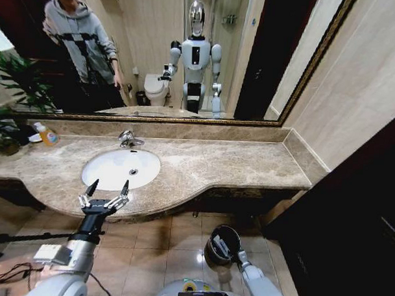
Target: Pick up the trash from the sink and place it in the trash bin.
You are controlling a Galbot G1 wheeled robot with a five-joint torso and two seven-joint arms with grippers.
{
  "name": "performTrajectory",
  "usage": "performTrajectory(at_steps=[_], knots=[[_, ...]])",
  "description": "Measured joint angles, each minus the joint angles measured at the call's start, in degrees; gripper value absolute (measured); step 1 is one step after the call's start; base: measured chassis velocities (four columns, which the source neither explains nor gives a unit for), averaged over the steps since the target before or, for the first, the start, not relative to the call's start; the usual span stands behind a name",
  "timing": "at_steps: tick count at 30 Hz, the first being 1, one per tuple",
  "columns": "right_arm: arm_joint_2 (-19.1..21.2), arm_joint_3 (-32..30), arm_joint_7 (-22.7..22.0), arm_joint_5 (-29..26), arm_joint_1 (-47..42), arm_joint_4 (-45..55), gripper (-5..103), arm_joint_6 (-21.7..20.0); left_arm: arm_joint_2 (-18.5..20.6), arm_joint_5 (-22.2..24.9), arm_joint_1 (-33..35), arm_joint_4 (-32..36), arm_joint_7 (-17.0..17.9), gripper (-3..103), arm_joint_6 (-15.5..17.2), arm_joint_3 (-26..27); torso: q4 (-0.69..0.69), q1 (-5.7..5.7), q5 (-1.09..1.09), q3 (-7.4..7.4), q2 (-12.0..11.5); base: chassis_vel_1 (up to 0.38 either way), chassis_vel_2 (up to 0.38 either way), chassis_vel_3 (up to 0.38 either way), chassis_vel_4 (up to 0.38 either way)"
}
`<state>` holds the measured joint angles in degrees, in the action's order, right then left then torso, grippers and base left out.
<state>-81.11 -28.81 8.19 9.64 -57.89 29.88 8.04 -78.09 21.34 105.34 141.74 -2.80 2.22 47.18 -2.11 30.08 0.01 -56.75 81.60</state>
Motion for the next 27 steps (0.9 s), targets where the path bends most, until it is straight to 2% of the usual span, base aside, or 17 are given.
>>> performTrajectory(at_steps=[3, 5, 7, 8, 11, 12, 16, 17, 19, 20, 23, 24, 27], knots=[[0.33, -0.24, 0.24, -1.51, -2.10, 5.11, 78, -0.52, 0.00, 0.00, 0.00, 0.00, 0.00, 100, 0.00, 0.00, 0.00, 0.00, 0.00, 0.00, 0.00, 0.000, 0.000, 0.000, 0.000], [0.46, -0.36, -0.18, -1.90, -3.16, 7.77, 78, -0.76, 0.00, 0.00, 0.00, 0.00, 0.00, 100, 0.00, 0.00, 0.00, 0.00, 0.01, 0.00, 0.00, 0.000, 0.000, 0.000, 0.000], [1.01, -1.46, -2.07, 0.16, -6.52, 15.52, 89, 0.53, 0.00, 0.00, 0.00, 0.00, 0.00, 100, 0.00, 0.00, 0.00, 0.00, 0.00, 0.00, 0.00, 0.000, 0.000, 0.000, 0.000], [1.01, -1.46, -2.07, 0.16, -6.52, 15.52, 89, 0.53, 0.00, 0.00, 0.00, 0.00, 0.00, 100, 0.00, 0.00, 0.00, 0.00, 0.00, 0.00, 0.00, 0.000, 0.000, 0.000, 0.000], [1.30, -4.22, -3.94, -0.67, -12.65, 28.68, 99, 0.98, 0.00, 0.00, 0.00, 0.00, 0.00, 100, 0.00, 0.00, 0.00, 0.00, 0.01, 0.00, 0.01, 0.000, 0.000, 0.000, 0.000], [1.30, -4.22, -3.94, -0.67, -12.65, 28.68, 99, 0.98, 0.00, 0.00, 0.00, 0.00, 0.00, 100, 0.00, 0.00, 0.00, 0.00, 0.01, 0.00, 0.01, 0.000, 0.000, 0.000, 0.000], [1.98, -8.88, -3.87, -3.56, -20.29, 43.12, 100, 1.26, 0.00, 0.00, 0.00, 0.00, 0.00, 100, 0.00, 0.00, 0.00, -0.01, 0.00, 0.00, 0.01, 0.000, 0.000, 0.000, 0.000], [1.98, -8.88, -3.87, -3.56, -20.29, 43.12, 100, 1.26, 0.00, 0.00, 0.00, 0.00, 0.00, 100, 0.00, 0.00, 0.00, -0.01, 0.00, 0.00, 0.01, 0.000, 0.000, 0.000, 0.000], [1.99, -11.62, -3.08, -7.06, -25.52, 52.58, 100, 2.66, 0.00, 0.00, 0.00, 0.00, 0.00, 100, 0.00, 0.00, 0.01, -0.01, 0.01, 0.00, 0.01, 0.000, 0.000, 0.000, 0.000], [1.99, -11.62, -3.08, -7.06, -25.52, 52.58, 100, 2.66, 0.00, 0.00, 0.00, 0.00, 0.00, 100, 0.00, 0.00, 0.01, -0.01, 0.01, 0.00, 0.01, 0.000, 0.000, 0.000, 0.000], [-0.89, -16.14, -2.30, -9.28, -33.28, 68.78, 100, 3.25, 0.00, 0.00, 0.00, 0.00, 0.00, 100, 0.00, 0.00, 0.00, -0.01, -0.03, 0.00, 0.01, 0.000, 0.000, 0.000, 0.000], [-0.89, -16.14, -2.30, -9.28, -33.28, 68.78, 100, 3.25, 0.00, 0.00, 0.00, 0.00, 0.00, 100, 0.00, 0.00, 0.00, -0.01, -0.03, 0.00, 0.01, 0.000, 0.000, 0.000, 0.000], [-3.31, -18.94, -1.79, -10.13, -38.72, 81.52, 100, 2.36, 0.01, 0.00, 0.00, 0.00, 0.00, 100, 0.00, 0.00, 0.02, -0.01, -0.04, 0.01, 0.01, 0.000, 0.000, 0.000, 0.000]])
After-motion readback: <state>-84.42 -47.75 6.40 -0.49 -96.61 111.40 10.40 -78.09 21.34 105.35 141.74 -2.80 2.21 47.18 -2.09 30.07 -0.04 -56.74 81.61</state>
